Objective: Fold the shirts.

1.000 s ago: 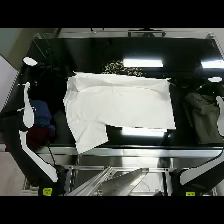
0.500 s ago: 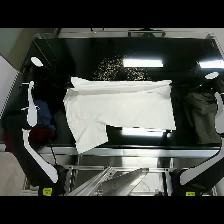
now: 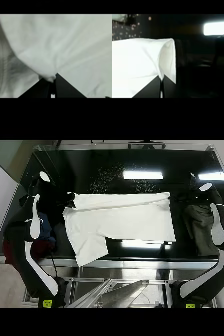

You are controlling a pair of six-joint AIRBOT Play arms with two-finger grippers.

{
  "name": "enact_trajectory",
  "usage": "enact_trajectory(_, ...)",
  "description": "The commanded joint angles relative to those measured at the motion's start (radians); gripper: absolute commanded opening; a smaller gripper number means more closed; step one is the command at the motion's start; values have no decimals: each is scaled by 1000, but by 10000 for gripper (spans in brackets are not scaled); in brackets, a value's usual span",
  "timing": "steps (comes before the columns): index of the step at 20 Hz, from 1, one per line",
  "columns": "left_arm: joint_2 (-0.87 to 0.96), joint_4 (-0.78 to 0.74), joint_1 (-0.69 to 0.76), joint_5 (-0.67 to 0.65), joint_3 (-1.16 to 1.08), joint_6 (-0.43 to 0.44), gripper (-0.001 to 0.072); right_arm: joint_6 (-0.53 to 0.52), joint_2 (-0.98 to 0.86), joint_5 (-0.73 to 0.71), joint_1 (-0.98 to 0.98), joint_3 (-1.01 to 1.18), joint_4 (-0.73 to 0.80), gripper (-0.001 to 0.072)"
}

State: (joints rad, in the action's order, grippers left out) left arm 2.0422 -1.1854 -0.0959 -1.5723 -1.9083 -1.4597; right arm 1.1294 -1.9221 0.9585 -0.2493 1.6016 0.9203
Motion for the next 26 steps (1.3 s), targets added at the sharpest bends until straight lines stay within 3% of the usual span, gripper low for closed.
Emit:
enact_trajectory(1,0,-28,10,36,61,-43,11,52,0,-9,19,1,47,16)
enact_trajectory(5,0,-28,15,58,20,-69,4,231,10,-7,72,9,267,16)
enact_trajectory(10,0,-27,39,79,-1,-63,5,263,29,-19,161,13,360,18)
enact_trajectory(11,0,-26,47,77,-4,-49,7,263,29,-13,167,13,359,69)
enact_trajectory(12,0,-25,47,61,-17,-49,140,266,35,7,168,16,356,385)
enact_trajectory(13,0,-26,46,30,-43,-48,368,286,47,39,165,24,357,568)
enact_trajectory(14,0,-26,39,-10,-81,-49,575,300,72,78,156,37,356,597)
enact_trajectory(15,0,-26,31,-59,-124,-56,681,301,104,109,145,50,357,597)
enact_trajectory(17,-27,-26,13,-140,-160,-87,675,312,194,172,103,58,359,597)
enact_trajectory(19,-117,-26,-1,-161,-61,-86,676,307,266,280,56,43,359,597)
enact_trajectory(23,-383,-27,-4,-146,312,-55,676,288,423,395,-54,-232,357,596)
enact_trajectory(26,-652,-26,-4,-70,665,-39,677,223,567,365,-148,-524,291,596)
